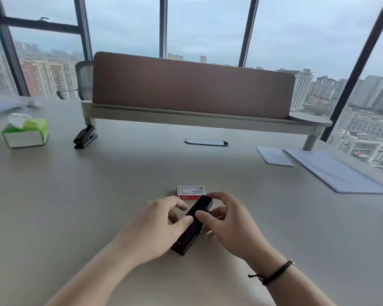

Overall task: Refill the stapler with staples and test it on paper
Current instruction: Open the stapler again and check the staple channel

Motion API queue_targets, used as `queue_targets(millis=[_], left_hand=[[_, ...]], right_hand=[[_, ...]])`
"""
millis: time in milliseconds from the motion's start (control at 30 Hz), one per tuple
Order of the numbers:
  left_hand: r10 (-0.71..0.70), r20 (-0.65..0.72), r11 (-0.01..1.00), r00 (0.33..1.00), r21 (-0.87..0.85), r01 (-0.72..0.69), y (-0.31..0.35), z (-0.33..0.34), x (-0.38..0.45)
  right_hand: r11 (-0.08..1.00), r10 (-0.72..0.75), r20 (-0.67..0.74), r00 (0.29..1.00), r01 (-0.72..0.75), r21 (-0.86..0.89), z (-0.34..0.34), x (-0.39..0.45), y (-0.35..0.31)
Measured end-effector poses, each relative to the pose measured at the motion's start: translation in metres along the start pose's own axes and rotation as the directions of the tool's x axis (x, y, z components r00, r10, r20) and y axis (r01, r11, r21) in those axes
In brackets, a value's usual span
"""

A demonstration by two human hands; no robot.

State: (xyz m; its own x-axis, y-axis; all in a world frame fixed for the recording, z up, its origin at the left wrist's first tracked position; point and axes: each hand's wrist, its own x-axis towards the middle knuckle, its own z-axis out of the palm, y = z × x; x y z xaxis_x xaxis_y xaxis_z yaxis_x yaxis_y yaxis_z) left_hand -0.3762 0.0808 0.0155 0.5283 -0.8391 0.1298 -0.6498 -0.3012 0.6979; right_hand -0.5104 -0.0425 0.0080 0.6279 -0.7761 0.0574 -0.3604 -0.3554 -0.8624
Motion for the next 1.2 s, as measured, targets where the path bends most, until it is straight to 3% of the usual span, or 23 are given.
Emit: queue_targets(millis=[167,367,633,833,1200], left_hand=[[0.002,0.033,1.0,0.999,0.019,-0.003,0.002,-0.011,-0.015],[-0.118,0.015,0.984,0.993,-0.132,0.119,-0.024,-0.029,-0.008],[-0.247,0.018,0.95,0.969,-0.195,0.245,-0.067,-0.064,0.056],[-0.29,0.028,0.938,0.957,-0.19,0.29,-0.107,-0.086,0.147],[-0.301,0.021,0.907,0.953,-0.304,0.293,-0.133,-0.086,0.308]], right_hand=[[0.995,0.013,0.142,0.99,-0.028,0.101,0.018,0.006,-0.009],[0.964,0.056,0.293,0.954,-0.128,0.233,0.043,0.026,-0.027],[0.959,0.082,0.378,0.922,-0.176,0.221,0.09,0.099,-0.06],[0.947,0.125,0.385,0.914,-0.226,0.229,0.128,0.191,-0.081],[0.948,0.145,0.238,0.96,-0.203,0.244,0.144,0.351,-0.081]])
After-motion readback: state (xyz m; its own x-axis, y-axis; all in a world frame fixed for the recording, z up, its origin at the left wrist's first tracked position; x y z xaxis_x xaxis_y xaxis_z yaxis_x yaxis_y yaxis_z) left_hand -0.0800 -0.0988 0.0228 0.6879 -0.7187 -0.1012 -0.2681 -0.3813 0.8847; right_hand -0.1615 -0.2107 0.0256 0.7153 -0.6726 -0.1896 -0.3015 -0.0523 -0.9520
